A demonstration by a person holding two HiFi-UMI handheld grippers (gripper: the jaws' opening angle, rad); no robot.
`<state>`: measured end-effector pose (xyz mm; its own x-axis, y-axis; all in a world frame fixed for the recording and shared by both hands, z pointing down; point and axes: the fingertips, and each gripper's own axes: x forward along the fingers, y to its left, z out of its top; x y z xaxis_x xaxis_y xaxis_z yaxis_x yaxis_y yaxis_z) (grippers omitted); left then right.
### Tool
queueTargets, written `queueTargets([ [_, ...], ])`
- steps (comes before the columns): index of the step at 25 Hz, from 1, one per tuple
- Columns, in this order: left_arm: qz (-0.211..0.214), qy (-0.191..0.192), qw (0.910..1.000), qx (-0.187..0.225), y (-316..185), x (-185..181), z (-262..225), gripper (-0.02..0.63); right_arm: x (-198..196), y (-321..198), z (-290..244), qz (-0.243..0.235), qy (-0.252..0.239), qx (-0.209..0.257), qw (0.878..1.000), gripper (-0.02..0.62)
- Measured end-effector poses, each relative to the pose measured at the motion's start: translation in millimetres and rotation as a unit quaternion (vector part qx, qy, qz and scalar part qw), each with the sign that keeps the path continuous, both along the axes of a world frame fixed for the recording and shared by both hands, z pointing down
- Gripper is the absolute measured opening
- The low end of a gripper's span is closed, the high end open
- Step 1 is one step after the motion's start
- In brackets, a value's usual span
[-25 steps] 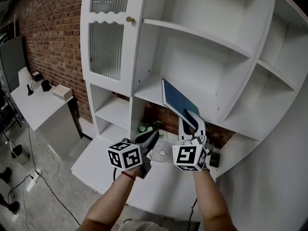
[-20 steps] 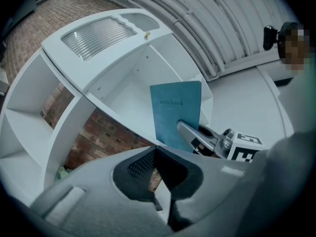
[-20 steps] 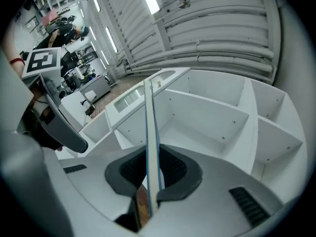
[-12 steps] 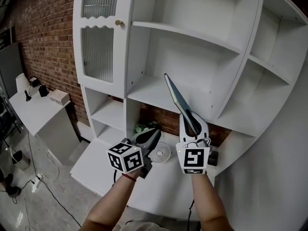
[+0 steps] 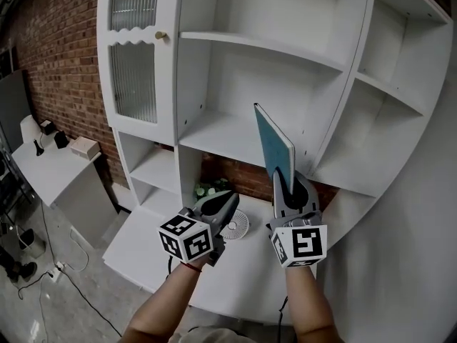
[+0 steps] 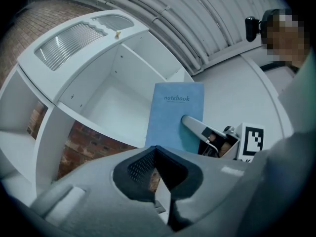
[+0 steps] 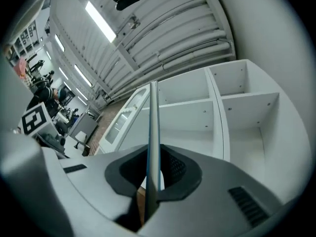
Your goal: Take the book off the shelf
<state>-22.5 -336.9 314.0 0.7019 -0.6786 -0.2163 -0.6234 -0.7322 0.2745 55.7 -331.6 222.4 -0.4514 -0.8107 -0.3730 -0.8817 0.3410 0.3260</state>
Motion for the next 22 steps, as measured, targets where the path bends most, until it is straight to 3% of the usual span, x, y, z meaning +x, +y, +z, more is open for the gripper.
queueTargets([
  [11,0.004,-0.012,0.9999,0.004,35,18,17,0.009,19,41,48,-0.084,-0.086,-0.099,0.988,0.052],
  [22,-0.012,-0.031,0.9994,-0.013,57,28,56,0.009,22,51,122,-0.129,-0.109,-0.19,0.967,0.052],
])
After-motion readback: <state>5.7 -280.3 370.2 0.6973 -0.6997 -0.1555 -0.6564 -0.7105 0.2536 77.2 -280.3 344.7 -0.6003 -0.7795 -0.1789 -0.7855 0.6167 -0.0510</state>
